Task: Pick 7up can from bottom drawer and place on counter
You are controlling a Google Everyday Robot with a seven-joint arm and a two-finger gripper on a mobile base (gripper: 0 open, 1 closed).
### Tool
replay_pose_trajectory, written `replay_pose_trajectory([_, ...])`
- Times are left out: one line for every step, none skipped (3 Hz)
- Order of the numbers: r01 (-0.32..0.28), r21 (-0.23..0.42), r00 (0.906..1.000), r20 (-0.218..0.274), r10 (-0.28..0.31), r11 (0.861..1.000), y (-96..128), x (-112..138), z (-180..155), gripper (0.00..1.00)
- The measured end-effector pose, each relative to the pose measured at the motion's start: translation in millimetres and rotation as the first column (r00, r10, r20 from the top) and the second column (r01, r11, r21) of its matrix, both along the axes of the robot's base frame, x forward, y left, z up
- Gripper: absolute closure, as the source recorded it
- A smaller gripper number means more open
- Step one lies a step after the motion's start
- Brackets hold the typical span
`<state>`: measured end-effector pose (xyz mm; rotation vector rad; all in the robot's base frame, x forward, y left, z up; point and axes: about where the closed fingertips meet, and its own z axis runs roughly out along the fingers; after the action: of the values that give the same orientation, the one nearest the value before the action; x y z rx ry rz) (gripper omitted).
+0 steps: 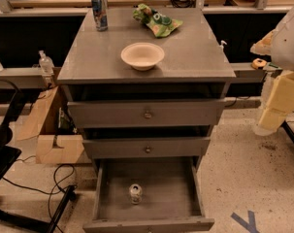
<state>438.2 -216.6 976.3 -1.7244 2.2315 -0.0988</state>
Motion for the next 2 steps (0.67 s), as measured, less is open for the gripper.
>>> replay_pose_trajectory([-0.003,0.006,1.0000,0.004,0.003,1.000,1,1,-1,0.00])
replay_pose_trajectory([-0.039,0.083,0.9983,0.047,0.035,0.996,8,11,-19,0.00])
